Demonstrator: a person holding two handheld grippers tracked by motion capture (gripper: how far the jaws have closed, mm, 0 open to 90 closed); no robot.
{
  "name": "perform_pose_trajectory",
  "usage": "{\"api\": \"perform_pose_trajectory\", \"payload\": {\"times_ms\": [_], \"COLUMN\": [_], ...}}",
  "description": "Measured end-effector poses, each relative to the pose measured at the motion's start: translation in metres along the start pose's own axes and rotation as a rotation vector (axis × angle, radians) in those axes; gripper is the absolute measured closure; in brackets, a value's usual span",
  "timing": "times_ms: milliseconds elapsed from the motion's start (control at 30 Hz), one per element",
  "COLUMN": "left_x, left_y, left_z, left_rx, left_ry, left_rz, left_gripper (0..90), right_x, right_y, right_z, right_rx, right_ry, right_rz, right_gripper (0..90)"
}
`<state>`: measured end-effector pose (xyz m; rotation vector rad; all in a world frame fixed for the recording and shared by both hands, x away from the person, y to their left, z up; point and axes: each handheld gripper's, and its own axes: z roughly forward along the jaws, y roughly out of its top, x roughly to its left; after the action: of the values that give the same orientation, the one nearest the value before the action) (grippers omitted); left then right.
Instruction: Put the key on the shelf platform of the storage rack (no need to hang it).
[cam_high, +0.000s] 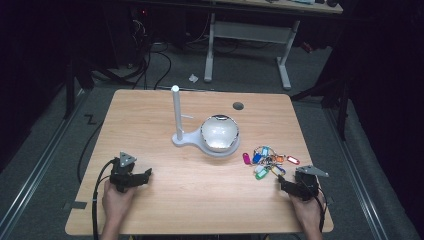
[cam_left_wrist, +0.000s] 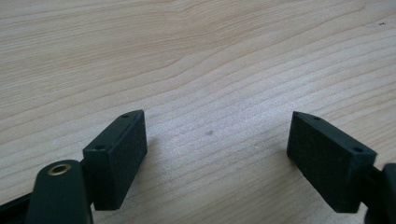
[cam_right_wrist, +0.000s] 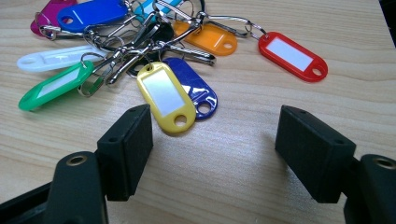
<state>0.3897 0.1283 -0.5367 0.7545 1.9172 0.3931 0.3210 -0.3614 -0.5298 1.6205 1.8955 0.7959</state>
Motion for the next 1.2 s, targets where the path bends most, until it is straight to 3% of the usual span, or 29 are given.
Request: {"api": "perform_pose_trajectory", "payload": {"times_ms": [300,433,500,567,600,1200], "left_x": [0.0,0.0,0.0,0.0,0.0,-0.001], "left_y": [0.0,0.0,0.0,0.0,0.0,0.0], "left_z": [0.0,0.0,0.0,0.0,0.0,0.0], "left_rx": [0.0,0.001,0.0,0.0,0.0,-0.003], "left_ry": [0.0,0.0,0.0,0.0,0.001,0.008], "left_rz": [0.002,0.0,0.0,-0.001,-0.002,-0.015], "left_gripper": [20.3,20.4,20.4,20.4,20.4,20.6], "right_x": [-0.001,-0.002,-0.003,-0.004,-0.005,0.012], "right_y": [0.004,0.003,0.0,-0.001,-0.001,0.028], "right_z": [-0.002,-0.007,-0.013,-0.014,-0.016,-0.022], "right_rx": [0.028,0.003,-0.042,-0.049,-0.057,-0.074], "right_ry": [0.002,0.007,-0.008,0.001,0.017,0.057], "right_rz": [0.004,0.002,-0.002,0.01,0.04,-0.023], "right_gripper": [34.4,36.1,37.4,37.2,37.1,40.9]}}
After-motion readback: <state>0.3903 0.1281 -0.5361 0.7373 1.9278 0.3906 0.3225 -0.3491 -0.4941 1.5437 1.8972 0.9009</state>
